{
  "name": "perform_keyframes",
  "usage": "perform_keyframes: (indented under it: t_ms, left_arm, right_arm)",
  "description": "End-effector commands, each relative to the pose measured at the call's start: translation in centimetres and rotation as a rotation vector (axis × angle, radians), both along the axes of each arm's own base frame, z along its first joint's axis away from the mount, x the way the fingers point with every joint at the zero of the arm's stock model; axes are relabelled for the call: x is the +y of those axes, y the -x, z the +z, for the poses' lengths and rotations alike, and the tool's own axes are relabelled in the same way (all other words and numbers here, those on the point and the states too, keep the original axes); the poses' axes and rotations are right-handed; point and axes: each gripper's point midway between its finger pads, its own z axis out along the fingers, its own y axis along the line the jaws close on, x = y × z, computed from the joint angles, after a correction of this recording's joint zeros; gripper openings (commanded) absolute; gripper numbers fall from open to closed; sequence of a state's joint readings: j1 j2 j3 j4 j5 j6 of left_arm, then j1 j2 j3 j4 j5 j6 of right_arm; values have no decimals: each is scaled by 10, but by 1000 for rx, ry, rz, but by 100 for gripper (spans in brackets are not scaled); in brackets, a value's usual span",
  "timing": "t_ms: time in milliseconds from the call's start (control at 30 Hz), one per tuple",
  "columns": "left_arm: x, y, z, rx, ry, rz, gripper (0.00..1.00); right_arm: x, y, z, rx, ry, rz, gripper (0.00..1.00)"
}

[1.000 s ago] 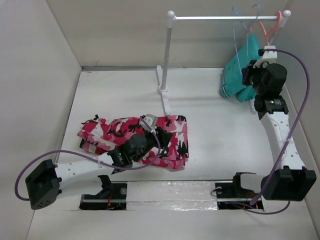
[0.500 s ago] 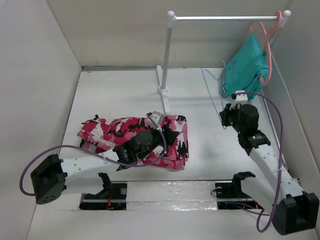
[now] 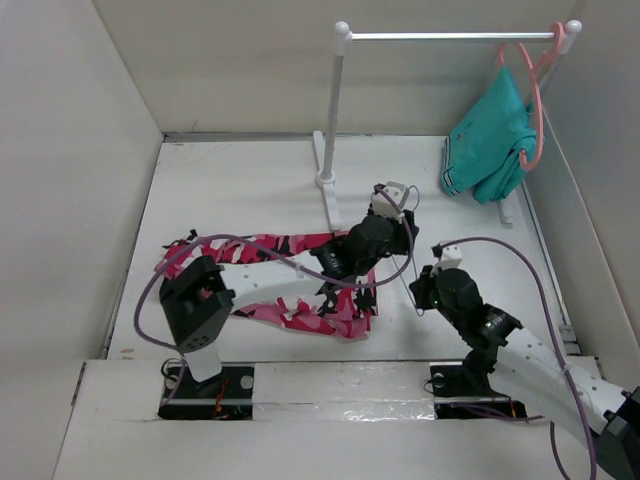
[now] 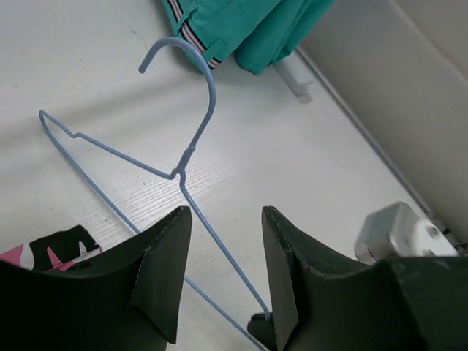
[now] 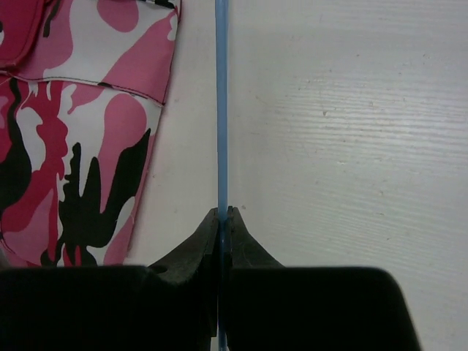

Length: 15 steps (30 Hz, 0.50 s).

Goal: Place the trousers on the hanger
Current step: Pick up the hanger from the clothesline.

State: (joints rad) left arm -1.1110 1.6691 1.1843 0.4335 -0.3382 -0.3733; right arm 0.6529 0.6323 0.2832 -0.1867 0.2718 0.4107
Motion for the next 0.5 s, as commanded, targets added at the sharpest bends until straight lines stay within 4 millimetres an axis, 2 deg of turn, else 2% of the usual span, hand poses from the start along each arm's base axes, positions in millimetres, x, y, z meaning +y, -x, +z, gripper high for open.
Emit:
perform_keyframes:
  t_ms: [0, 33, 67, 133, 333, 367, 400, 467]
  left_arm:
    - [-16, -17, 6, -33, -68, 32, 40]
    - [-17, -22, 2, -33, -89, 53, 40]
    - [-19, -26, -11, -24, -126, 66, 38]
    - [-21, -31, -9, -32, -121, 91, 36]
    - [-28, -47, -21, -56, -172, 143, 35]
    - [-30, -49, -33, -52, -203, 145, 35]
    - [-34, -53, -28, -59, -196, 151, 35]
    - [-39, -57, -33, -61, -212, 156, 34]
  right_arm:
    - [4, -8, 19, -50, -68, -78, 0]
    - [5, -8, 20, -54, -66, -80, 0]
    - [3, -9, 19, -58, -62, -90, 0]
    - [3, -10, 20, -65, -55, -98, 0]
    - [8, -6, 15, -54, -44, -65, 0]
    - [7, -5, 13, -47, -40, -67, 0]
    - [7, -4, 12, -44, -43, -70, 0]
    - [11, -2, 10, -49, -47, -52, 0]
